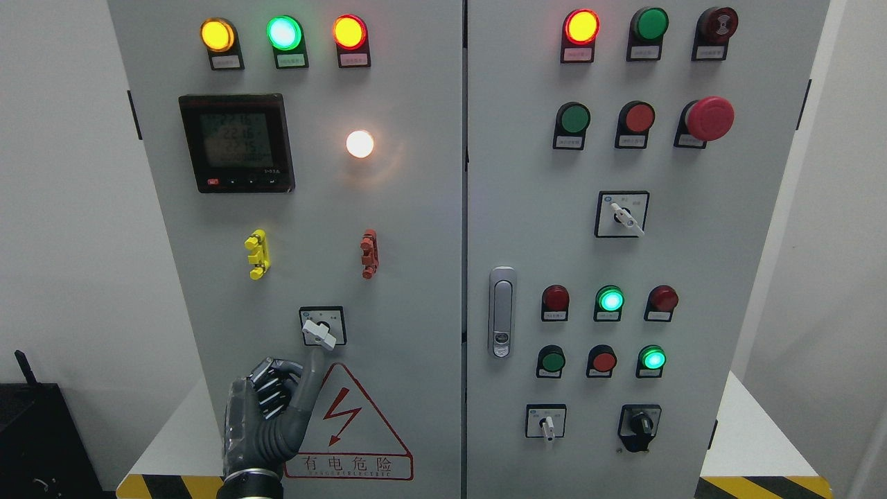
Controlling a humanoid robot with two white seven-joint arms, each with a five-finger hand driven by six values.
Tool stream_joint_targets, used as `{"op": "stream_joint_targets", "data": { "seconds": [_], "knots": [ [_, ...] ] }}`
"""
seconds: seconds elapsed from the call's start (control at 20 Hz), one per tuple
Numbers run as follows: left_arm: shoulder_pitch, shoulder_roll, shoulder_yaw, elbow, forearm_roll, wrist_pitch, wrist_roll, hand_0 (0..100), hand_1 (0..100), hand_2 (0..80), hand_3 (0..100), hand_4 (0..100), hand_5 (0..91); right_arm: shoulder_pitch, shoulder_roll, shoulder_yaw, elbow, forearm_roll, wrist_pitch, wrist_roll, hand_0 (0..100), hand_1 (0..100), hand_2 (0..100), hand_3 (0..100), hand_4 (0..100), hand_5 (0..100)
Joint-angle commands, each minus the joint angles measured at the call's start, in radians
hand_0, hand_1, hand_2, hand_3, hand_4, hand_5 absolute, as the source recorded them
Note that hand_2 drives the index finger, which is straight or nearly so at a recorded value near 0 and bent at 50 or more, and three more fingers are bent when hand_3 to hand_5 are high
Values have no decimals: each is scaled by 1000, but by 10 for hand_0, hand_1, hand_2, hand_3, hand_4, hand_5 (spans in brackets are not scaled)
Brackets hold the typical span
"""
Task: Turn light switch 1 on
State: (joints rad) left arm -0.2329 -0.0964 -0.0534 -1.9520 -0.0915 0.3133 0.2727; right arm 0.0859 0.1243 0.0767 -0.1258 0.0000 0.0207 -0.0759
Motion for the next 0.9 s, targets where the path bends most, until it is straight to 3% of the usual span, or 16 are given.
{"op": "stream_joint_targets", "data": {
  "seconds": [0.0,0.15,0.35,0.55,0.65,0.85],
  "knots": [
    [124,1,14,-13,1,-123,-12,100,453,654,1000,1000,880,0,0,0,0,-25,1,1,0,0,0,0,0,0],
    [197,1,27,-5,6,-232,-36,105,419,652,1000,1000,879,0,0,0,0,-25,1,1,0,0,0,0,0,0],
    [322,9,92,18,13,-348,-159,117,349,503,980,1000,882,0,0,0,0,-25,1,1,0,0,0,0,0,0],
    [447,40,183,122,79,-518,-196,126,276,400,895,992,863,0,0,0,0,-25,1,1,0,0,0,0,0,0],
    [487,55,231,207,81,-588,-219,126,240,374,850,957,816,0,0,0,0,-25,1,1,0,0,0,0,0,0],
    [535,75,276,434,93,-700,-227,139,186,263,647,783,575,0,0,0,0,-25,1,1,0,0,0,0,0,0]
  ]
}}
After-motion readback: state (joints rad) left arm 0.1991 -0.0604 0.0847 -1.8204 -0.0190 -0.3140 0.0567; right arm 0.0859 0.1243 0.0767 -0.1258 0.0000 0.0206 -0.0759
